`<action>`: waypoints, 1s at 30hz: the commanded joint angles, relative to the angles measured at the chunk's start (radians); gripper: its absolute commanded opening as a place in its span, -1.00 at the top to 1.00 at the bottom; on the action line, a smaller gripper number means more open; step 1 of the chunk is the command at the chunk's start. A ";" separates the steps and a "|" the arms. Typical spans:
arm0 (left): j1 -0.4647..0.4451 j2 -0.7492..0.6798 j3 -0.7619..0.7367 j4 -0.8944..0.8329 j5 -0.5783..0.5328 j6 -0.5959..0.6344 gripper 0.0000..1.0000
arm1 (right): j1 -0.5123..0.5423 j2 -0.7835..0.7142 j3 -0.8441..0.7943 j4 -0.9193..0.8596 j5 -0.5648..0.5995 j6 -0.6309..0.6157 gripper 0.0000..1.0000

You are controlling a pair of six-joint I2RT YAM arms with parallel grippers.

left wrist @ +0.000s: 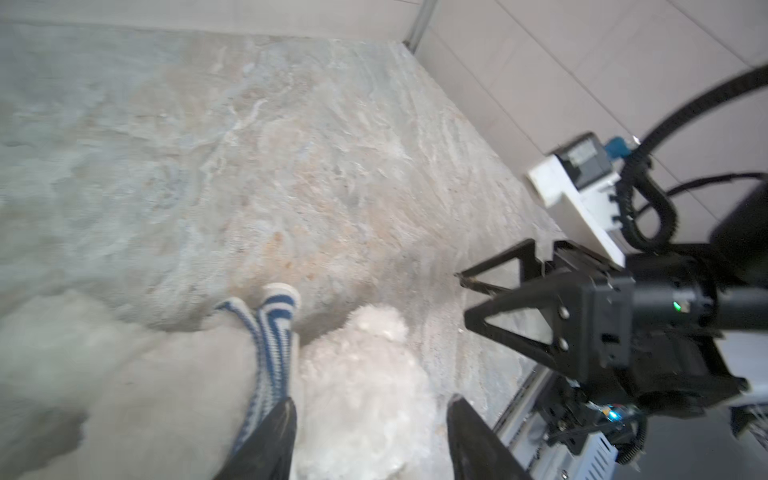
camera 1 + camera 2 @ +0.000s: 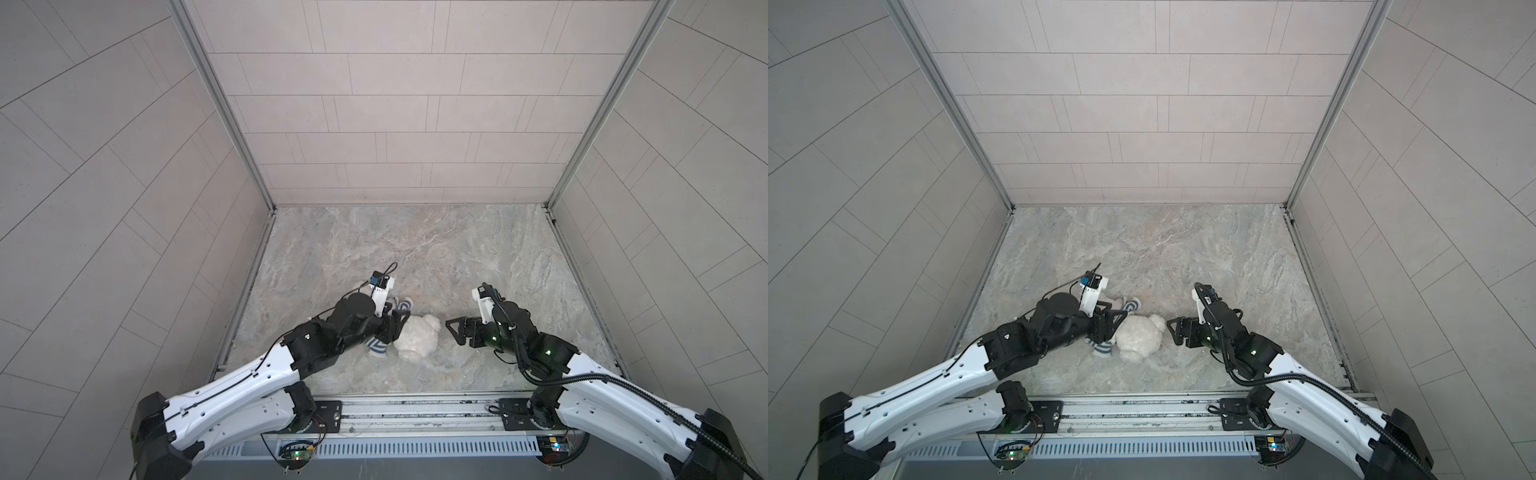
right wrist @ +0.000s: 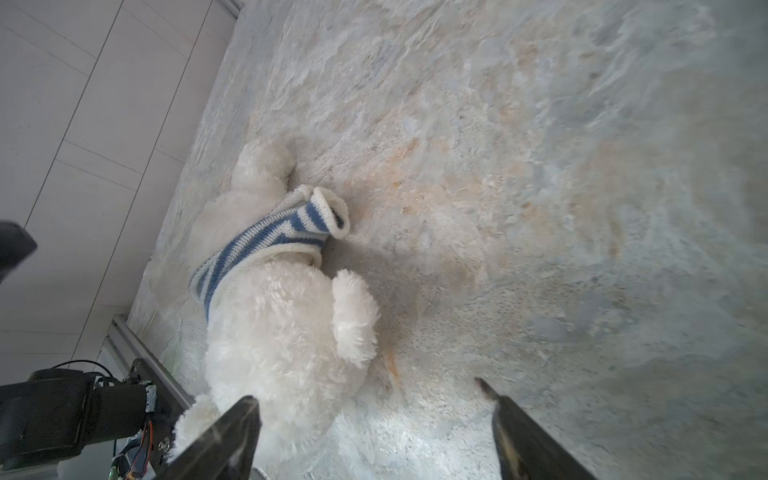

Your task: Dress the teddy bear

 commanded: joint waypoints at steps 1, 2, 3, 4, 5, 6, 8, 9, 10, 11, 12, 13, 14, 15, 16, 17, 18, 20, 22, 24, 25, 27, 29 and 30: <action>0.039 0.089 0.084 -0.239 0.071 0.066 -0.17 | 0.040 0.069 0.005 0.142 -0.029 0.033 -0.79; 0.040 0.116 0.099 -0.263 0.064 0.081 -0.14 | 0.056 0.092 0.013 0.156 -0.024 0.035 -0.80; 0.041 0.141 0.109 -0.280 0.049 0.093 -0.10 | 0.071 0.115 0.022 0.167 -0.019 0.034 -0.82; 0.040 0.164 0.114 -0.297 0.033 0.103 -0.06 | 0.081 0.135 0.028 0.178 -0.020 0.035 -0.82; 0.041 0.183 0.114 -0.313 0.011 0.112 0.00 | 0.090 0.159 0.033 0.189 -0.019 0.038 -0.83; 0.041 0.200 0.113 -0.327 -0.008 0.119 0.06 | 0.100 0.182 0.037 0.206 -0.019 0.042 -0.83; 0.043 0.218 0.111 -0.345 -0.025 0.129 0.17 | 0.117 0.221 0.038 0.235 -0.016 0.050 -0.83; 0.042 0.218 0.104 -0.346 -0.034 0.130 0.21 | 0.127 0.239 0.039 0.244 -0.010 0.054 -0.83; 0.043 0.217 0.101 -0.346 -0.043 0.132 0.22 | 0.136 0.251 0.040 0.251 -0.005 0.055 -0.84; 0.045 0.215 0.098 -0.347 -0.053 0.135 0.24 | 0.144 0.266 0.043 0.256 0.000 0.056 -0.84; 0.050 0.213 0.095 -0.347 -0.057 0.138 0.25 | 0.151 0.277 0.047 0.262 0.002 0.056 -0.84; 0.055 0.213 0.094 -0.344 -0.058 0.142 0.27 | 0.154 0.288 0.050 0.265 0.001 0.056 -0.84; 0.064 0.215 0.091 -0.339 -0.055 0.149 0.29 | 0.157 0.302 0.056 0.267 0.000 0.056 -0.85; 0.069 0.220 0.089 -0.332 -0.048 0.156 0.31 | 0.158 0.317 0.059 0.273 -0.003 0.056 -0.86; 0.075 0.230 0.090 -0.329 -0.048 0.165 0.32 | 0.159 0.335 0.060 0.279 -0.006 0.056 -0.86; 0.079 0.242 0.089 -0.325 -0.050 0.175 0.33 | 0.159 0.352 0.060 0.287 -0.009 0.058 -0.86; 0.081 0.255 0.091 -0.323 -0.047 0.183 0.36 | 0.160 0.368 0.058 0.295 -0.012 0.061 -0.86; 0.081 0.274 0.096 -0.311 -0.033 0.197 0.40 | 0.164 0.392 0.058 0.318 -0.017 0.069 -0.86; 0.081 0.291 0.101 -0.307 -0.025 0.205 0.41 | 0.172 0.406 0.065 0.321 -0.011 0.070 -0.86; 0.081 0.313 0.100 -0.305 -0.024 0.213 0.42 | 0.176 0.420 0.071 0.326 -0.008 0.071 -0.85; 0.081 0.323 0.098 -0.298 -0.020 0.216 0.42 | 0.180 0.428 0.071 0.333 -0.010 0.073 -0.84; 0.081 0.341 0.087 -0.279 -0.011 0.216 0.43 | 0.181 0.443 0.071 0.347 -0.013 0.079 -0.84; 0.081 0.362 0.078 -0.264 -0.008 0.212 0.48 | 0.183 0.459 0.070 0.358 -0.017 0.086 -0.82; 0.082 0.368 0.073 -0.257 -0.010 0.209 0.52 | 0.183 0.464 0.071 0.360 -0.018 0.089 -0.80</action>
